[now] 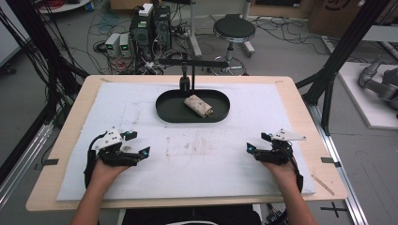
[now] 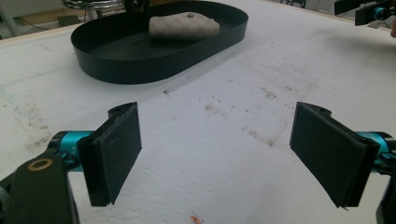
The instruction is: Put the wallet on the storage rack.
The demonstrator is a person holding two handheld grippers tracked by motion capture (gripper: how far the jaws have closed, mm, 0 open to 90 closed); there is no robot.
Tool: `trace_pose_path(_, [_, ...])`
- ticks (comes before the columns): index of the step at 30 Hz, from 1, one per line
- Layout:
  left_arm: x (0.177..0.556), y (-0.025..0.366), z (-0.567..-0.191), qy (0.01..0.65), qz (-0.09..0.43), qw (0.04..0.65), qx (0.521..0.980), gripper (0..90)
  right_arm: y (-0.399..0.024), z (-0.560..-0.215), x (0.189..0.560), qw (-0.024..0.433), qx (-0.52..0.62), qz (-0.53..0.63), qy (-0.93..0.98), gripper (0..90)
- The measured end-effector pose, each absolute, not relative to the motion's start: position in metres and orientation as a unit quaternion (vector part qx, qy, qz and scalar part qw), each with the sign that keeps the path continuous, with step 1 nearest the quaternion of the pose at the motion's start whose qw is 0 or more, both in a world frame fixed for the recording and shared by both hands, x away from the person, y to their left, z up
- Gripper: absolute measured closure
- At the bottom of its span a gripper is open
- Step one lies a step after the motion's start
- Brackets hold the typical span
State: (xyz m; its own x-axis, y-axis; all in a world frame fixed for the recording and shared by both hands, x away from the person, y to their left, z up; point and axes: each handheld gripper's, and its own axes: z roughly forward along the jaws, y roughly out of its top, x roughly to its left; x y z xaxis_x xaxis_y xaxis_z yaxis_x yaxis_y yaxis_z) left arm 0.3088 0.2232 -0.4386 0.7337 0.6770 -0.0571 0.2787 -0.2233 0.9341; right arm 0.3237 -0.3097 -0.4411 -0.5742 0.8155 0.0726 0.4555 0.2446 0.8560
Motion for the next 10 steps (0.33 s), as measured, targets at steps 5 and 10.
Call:
trace_pose_path(5, [0.3088,0.2223,-0.4392,0.315,0.184,0.538,0.76,16.6,-0.3097,-0.4418,0.3245,0.196,0.417,0.452,0.763,19.2])
trace_pose_path(10, [0.3087,0.2215,-0.4393,0.315,0.183,0.536,0.761,16.6,-0.3108,-0.4414,0.3247,0.199,0.417,0.454,0.762,19.2])
